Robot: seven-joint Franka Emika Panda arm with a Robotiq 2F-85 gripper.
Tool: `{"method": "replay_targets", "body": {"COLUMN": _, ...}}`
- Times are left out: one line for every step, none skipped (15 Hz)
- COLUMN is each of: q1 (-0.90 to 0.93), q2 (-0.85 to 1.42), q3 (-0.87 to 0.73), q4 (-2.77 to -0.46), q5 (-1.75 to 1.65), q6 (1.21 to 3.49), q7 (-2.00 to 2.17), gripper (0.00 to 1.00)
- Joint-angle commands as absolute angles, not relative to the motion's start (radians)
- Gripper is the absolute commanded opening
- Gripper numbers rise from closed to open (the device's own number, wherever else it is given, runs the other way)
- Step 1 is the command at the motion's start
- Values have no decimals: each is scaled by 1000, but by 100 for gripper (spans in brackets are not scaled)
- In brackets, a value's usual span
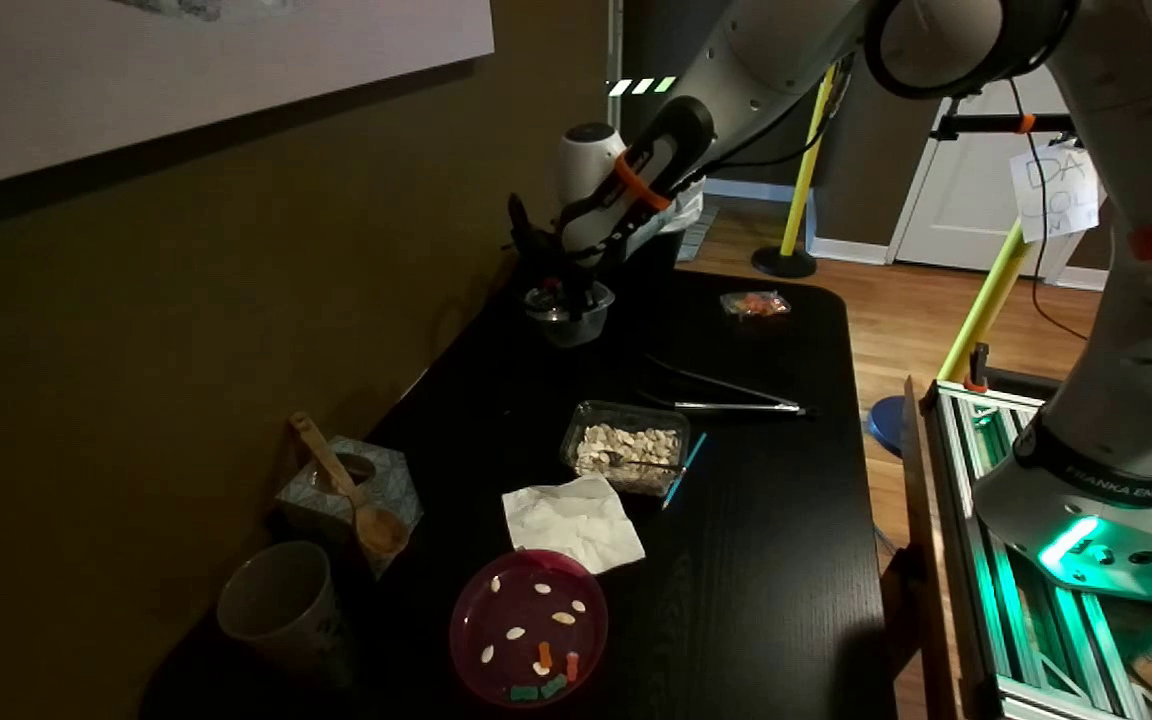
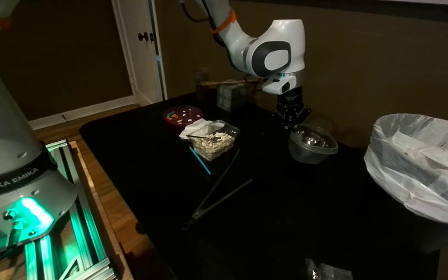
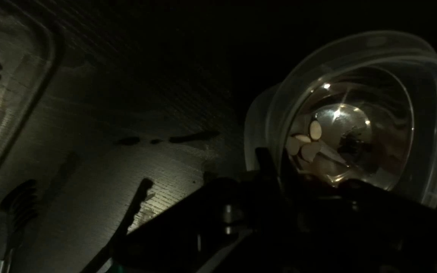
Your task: Move the lunchbox with the silver bowl in it to the right
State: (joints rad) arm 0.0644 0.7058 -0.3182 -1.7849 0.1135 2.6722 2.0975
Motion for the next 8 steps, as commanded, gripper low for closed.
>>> {"method": "replay_targets", "body": {"q1": 94, "q2": 764, "q3": -355, "q4": -1765, "q5": 48, "q6": 2753, "q7": 2134, "gripper": 1}}
{"method": "replay_targets", "body": {"q1": 102, "q2": 779, "q3": -366, "q4": -1761, "q5": 41, "q6": 2769, "q7": 2144, "gripper": 1}}
{"method": "replay_targets", "body": {"q1": 113, "q2": 793, "q3": -380, "q4": -1760, "q5": 34, "q6": 2786, "q7": 2155, "gripper": 1}}
{"method": "replay_targets", "body": {"q1": 121, "q2": 806, "q3": -391, "q4": -1756, "q5": 32, "q6": 2792, "q7": 2163, "gripper": 1}}
{"method": "replay_targets", "body": {"q1": 127, "q2": 815, "q3": -400, "q4": -1752, "q5": 32, "q6": 2792, "q7": 2170, "gripper": 1}}
{"method": "replay_targets", "body": {"q1": 133, "q2": 823, "q3": -408, "q4": -1747, "q5": 32, "q6": 2787, "q7": 2176, "gripper": 31}}
{"method": "replay_targets", "body": {"q1": 137, "q2": 829, "q3": -413, "q4": -1744, "q5": 34, "q6": 2780, "q7": 2182, "gripper": 32}}
{"method": "replay_targets", "body": {"q1": 146, "q2": 833, "q3": -423, "q4": -1738, "q5": 34, "q6": 2772, "q7": 2194, "gripper": 38}}
